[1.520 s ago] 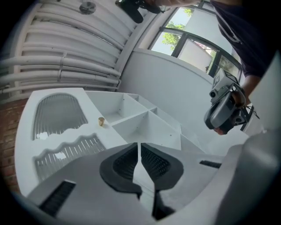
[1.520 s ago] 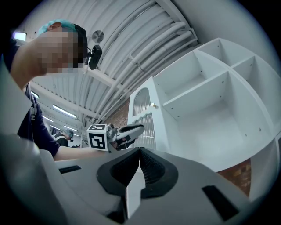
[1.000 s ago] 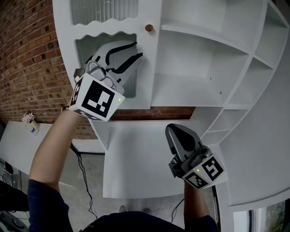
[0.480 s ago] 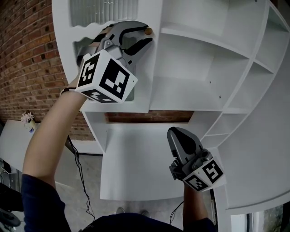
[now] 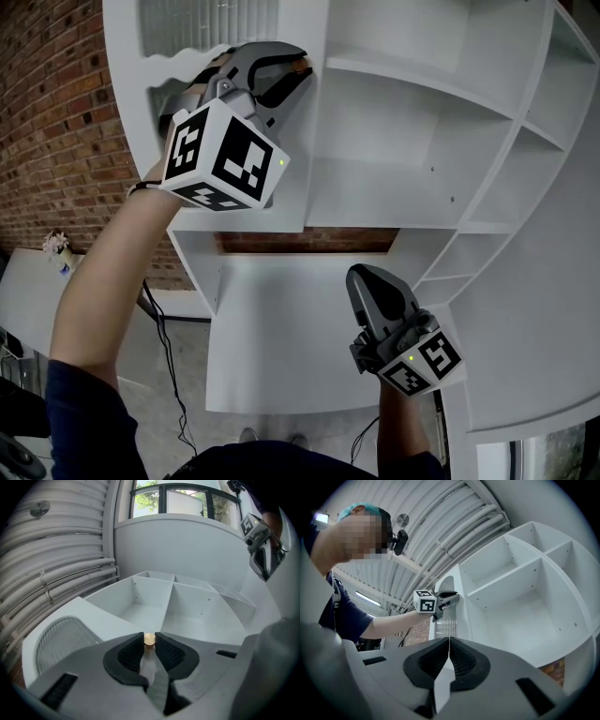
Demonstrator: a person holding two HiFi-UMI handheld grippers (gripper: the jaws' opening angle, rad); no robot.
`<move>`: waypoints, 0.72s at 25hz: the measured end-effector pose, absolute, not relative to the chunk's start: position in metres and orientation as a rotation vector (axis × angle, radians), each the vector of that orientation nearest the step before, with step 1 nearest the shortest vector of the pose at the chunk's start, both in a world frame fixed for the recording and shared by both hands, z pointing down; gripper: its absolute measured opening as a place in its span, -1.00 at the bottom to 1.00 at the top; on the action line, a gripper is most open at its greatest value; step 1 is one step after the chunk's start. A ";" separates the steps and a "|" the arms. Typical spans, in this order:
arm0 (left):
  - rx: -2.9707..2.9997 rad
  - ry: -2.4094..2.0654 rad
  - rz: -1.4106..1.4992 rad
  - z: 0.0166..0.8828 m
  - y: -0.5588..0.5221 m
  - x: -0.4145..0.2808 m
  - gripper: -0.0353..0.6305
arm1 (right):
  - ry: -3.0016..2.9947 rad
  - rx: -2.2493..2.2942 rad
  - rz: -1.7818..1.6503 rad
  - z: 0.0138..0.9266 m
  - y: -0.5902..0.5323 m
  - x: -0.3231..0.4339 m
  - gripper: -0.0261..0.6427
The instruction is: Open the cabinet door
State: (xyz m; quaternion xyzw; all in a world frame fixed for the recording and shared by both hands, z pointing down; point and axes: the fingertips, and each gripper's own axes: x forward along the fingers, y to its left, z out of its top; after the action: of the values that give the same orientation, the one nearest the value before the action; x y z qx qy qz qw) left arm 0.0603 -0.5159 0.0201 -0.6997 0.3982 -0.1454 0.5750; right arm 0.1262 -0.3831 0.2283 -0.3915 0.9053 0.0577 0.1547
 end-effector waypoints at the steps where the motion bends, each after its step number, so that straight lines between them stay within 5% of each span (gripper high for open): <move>1: -1.642 0.932 -0.338 0.020 -0.514 0.060 -0.66 | 2.594 -1.119 0.164 0.229 -0.382 0.126 -0.84; 18: -1.664 0.895 -0.292 0.021 -0.448 0.044 -0.67 | 2.607 -1.059 0.173 0.221 -0.347 0.107 -0.84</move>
State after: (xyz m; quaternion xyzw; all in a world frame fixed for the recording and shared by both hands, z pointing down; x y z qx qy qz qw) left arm 0.0438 -0.4478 0.0211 -0.7111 0.3824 -0.1245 0.5767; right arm 0.1066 -0.3468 0.2212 -0.3709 0.9127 0.0605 0.1603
